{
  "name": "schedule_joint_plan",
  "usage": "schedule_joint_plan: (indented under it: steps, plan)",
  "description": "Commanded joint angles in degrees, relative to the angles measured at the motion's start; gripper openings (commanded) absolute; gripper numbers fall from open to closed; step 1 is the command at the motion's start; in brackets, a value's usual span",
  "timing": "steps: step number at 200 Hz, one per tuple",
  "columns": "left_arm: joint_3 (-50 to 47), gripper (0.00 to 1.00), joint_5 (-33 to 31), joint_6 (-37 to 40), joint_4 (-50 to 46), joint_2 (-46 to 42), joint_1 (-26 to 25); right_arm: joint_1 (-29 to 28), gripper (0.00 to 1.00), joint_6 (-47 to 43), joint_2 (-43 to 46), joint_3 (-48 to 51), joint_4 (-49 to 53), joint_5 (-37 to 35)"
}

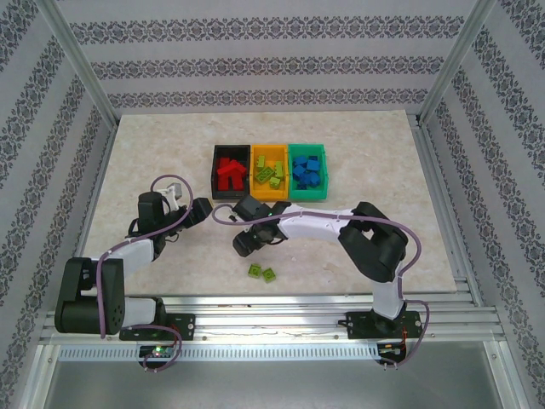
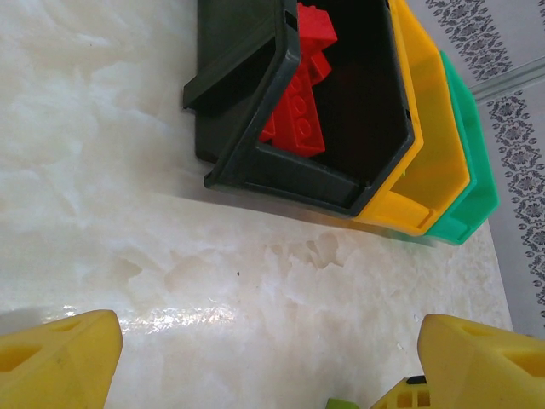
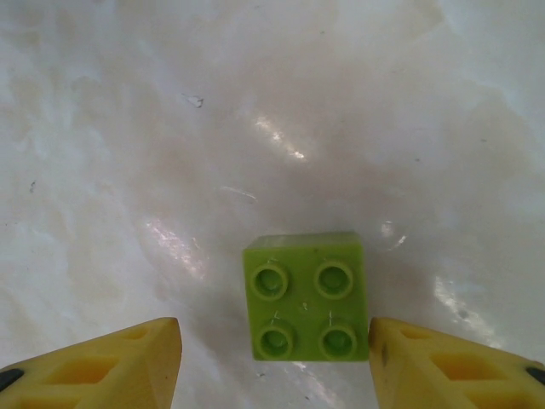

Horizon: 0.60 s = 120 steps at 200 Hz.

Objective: Sort the legos into containers by color
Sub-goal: Pick up the lego from the bottom-center of the table.

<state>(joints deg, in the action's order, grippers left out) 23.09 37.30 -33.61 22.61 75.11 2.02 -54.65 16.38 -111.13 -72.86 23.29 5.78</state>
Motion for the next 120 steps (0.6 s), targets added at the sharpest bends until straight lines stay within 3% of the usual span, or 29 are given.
schedule_joint_plan:
  steps: [1, 42, 81, 120]
  plan:
    - [-0.73, 0.90, 1.28, -0.92, 3.44, 0.51, 1.05, -0.67, 0.60, 0.55, -1.82, -1.73, 0.32, -1.27]
    - [-0.77, 0.90, 1.64, -1.24, 3.93, 0.82, 1.32, -0.97, 0.53, 0.71, -2.42, -2.40, 0.75, -2.37]
    - [-0.86, 0.90, 2.07, -1.55, 4.25, 0.90, 1.49, -0.89, 0.39, 1.00, -1.03, -2.14, 0.62, -2.25]
    - [-0.94, 0.90, 2.33, -1.79, 4.57, 0.84, 1.63, -0.63, 0.37, 1.63, 1.22, -1.96, 0.45, -1.69]
